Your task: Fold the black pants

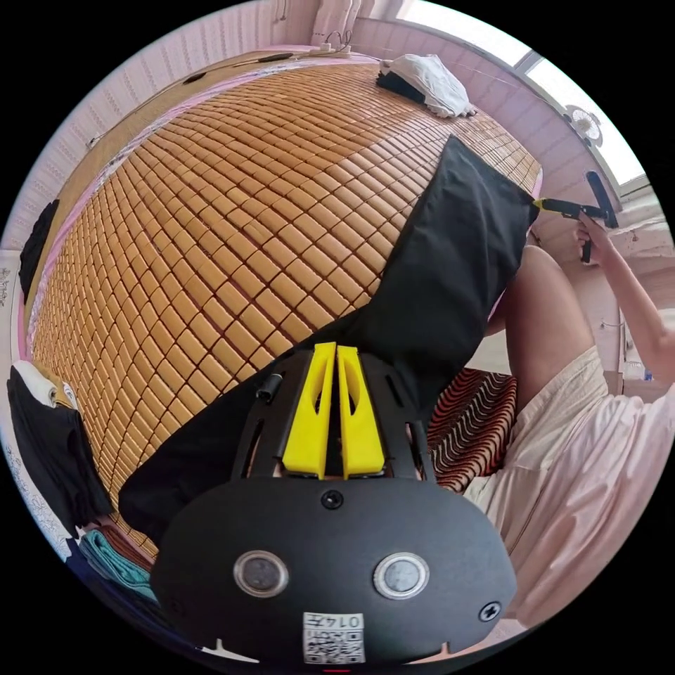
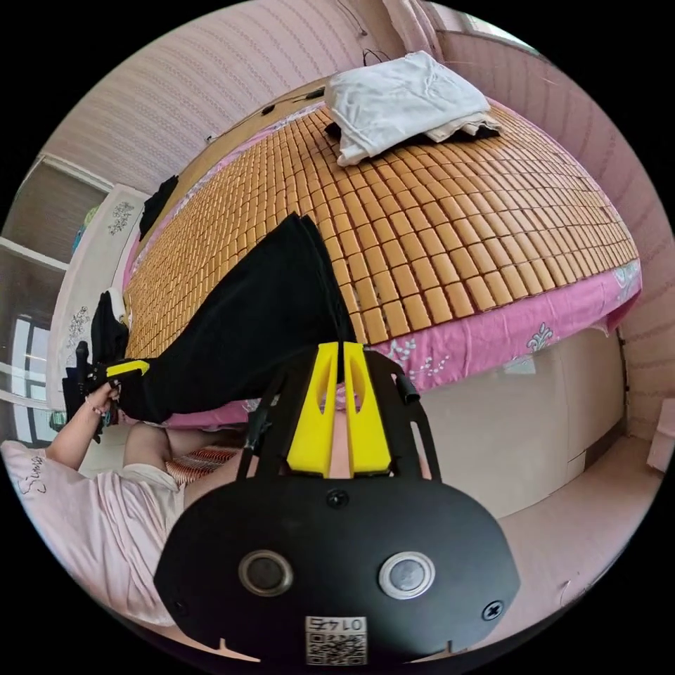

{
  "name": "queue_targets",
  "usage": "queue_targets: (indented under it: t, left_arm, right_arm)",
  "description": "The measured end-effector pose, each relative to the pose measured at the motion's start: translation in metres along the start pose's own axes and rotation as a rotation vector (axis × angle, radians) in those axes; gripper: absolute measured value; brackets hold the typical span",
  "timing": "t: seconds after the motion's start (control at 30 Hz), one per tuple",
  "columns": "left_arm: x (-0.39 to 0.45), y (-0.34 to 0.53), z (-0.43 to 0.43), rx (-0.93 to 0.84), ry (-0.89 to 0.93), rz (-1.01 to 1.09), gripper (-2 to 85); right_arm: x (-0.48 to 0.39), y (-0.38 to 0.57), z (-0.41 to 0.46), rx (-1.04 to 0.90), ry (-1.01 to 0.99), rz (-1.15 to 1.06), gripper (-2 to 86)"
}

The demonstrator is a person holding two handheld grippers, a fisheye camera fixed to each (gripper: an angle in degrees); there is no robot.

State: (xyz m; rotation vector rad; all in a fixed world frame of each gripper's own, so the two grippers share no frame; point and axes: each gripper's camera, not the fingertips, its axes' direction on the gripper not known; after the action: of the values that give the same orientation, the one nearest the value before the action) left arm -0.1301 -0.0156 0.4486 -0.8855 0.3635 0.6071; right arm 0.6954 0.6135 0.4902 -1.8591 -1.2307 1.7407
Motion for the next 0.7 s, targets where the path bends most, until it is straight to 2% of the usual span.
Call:
queue_targets:
  t: [0.07, 0.17, 0.3, 0.4, 0.5, 0.7]
  left_arm:
    - [0.001, 0.007, -0.014, 0.052, -0.015, -0.001, -1.0]
    - [-0.004, 0.019, -0.017, 0.076, -0.055, -0.022, -1.0]
    - [-0.019, 0.037, -0.012, 0.054, -0.033, -0.126, -1.0]
    - [-0.028, 0.054, -0.016, 0.061, -0.055, -0.18, -0.9]
    - [-0.041, 0.072, -0.019, 0.054, -0.1, -0.24, -0.8]
    - [-0.089, 0.112, -0.014, 0.05, -0.219, -0.529, -0.1]
  right_arm:
    - [0.016, 0.021, -0.017, 0.089, -0.012, 0.108, 1.0]
    - [0.031, 0.046, 0.003, 0.064, 0.074, 0.25, 0.9]
    - [0.03, 0.057, 0.018, 0.033, 0.093, 0.281, 1.2]
    - [0.024, 0.055, 0.008, 0.09, 0.195, 0.301, 1.7]
    - [-0.002, 0.036, 0.004, 0.176, 0.185, 0.188, 2.1]
    - [-0.072, -0.036, 0.055, 0.126, 0.146, -0.07, 1.0]
